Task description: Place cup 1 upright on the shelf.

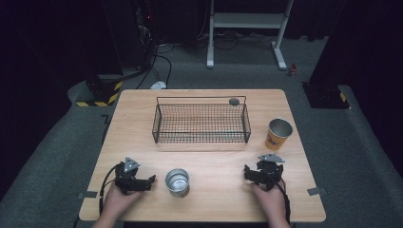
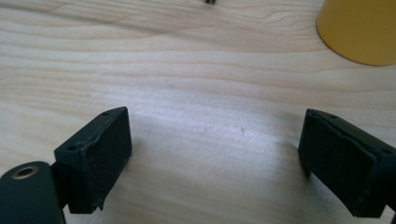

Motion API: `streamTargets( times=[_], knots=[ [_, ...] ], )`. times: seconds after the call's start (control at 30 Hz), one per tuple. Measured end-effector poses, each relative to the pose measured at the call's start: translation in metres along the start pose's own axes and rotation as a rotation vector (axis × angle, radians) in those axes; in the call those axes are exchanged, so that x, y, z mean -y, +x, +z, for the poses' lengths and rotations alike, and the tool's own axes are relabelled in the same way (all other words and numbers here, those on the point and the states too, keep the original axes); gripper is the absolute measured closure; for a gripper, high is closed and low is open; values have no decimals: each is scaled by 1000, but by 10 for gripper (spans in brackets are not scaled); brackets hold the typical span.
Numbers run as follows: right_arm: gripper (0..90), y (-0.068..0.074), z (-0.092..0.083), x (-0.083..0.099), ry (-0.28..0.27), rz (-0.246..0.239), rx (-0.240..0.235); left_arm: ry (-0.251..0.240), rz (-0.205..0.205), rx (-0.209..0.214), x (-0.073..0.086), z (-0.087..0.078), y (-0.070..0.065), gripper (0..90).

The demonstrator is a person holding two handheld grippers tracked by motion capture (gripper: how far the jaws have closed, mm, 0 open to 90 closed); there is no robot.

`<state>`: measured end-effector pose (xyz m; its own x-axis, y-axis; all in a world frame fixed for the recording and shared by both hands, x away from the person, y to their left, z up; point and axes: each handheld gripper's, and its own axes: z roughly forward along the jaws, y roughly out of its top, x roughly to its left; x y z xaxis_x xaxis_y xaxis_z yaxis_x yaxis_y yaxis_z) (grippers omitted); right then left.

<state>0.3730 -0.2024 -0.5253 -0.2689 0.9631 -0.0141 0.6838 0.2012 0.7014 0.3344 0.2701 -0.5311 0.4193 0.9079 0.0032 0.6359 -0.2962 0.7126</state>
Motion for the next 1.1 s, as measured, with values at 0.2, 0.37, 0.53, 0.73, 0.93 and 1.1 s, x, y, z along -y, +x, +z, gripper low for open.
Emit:
streamTargets(
  times=[0.2, 0.37, 0.53, 0.73, 0.93, 1.1],
  knots=[
    [96, 1, -1, 1, -2, -13, -12, 0, 6, 0, 0, -1, 0, 9],
    [96, 1, 0, 1, -2, -20, -18, 0, 7, 4, 0, -1, 0, 10],
    [96, 1, -1, 1, -2, -20, -18, 1, 6, 8, 0, 0, 1, 9],
    [96, 1, -1, 1, -1, -20, -18, 1, 5, 8, 0, 0, 1, 9],
    [97, 1, -1, 1, -1, -26, -25, 0, 5, 7, 0, 0, 1, 9],
    [98, 0, -2, 1, 1, -31, -31, -1, 2, 4, 0, 0, 0, 9]
  ],
)
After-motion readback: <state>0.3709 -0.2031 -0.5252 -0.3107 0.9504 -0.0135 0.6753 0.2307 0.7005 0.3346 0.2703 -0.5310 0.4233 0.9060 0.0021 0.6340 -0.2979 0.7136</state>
